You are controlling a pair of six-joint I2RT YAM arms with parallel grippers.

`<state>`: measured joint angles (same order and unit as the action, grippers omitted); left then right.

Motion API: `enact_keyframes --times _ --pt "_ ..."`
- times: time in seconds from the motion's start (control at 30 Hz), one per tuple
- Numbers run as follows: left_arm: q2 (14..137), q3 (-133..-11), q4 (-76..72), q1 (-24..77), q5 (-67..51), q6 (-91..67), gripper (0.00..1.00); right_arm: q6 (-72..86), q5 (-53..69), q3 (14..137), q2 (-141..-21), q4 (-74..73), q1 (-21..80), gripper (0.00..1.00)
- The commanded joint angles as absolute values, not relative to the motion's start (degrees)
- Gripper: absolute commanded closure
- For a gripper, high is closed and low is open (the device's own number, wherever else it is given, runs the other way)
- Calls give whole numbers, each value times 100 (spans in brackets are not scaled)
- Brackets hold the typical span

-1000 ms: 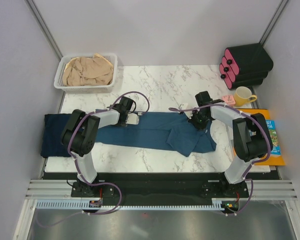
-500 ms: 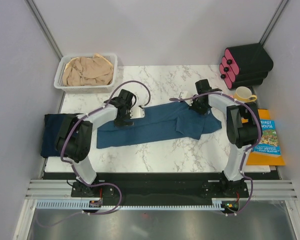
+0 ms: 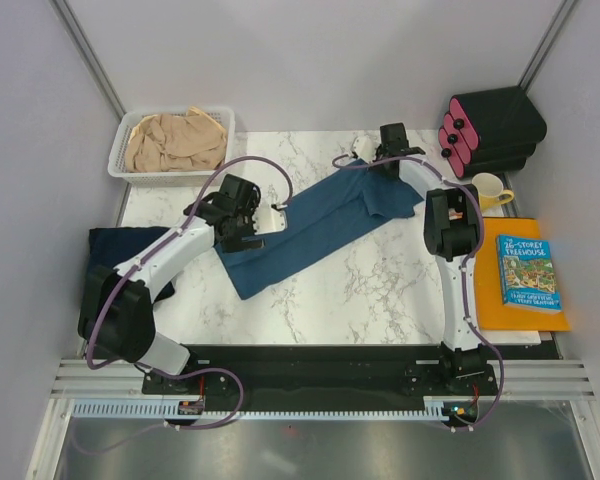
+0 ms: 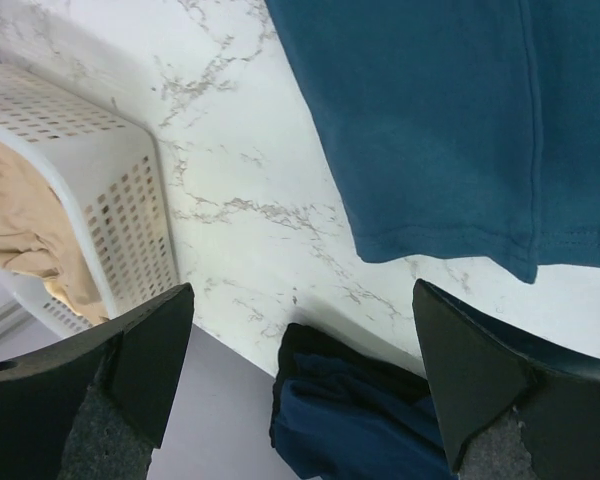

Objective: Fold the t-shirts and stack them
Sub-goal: Rotate the tshirt 90 degrees

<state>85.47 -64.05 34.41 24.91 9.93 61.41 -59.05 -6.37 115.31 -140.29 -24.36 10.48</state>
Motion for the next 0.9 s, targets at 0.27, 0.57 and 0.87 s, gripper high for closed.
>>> enact_keyframes --times 0.27,0.57,0.87 --pt "8139 -5959 3551 2531 563 5871 3 -4844 -58 10521 -11850 -2274 1265 60" --pt "8130 -5713 2156 2417 957 5575 4 -4361 2214 9765 -11390 -4069 2231 100" --pt "7472 -5669 721 1407 1749 3897 0 -3472 3023 11011 -12874 -4052 2540 100"
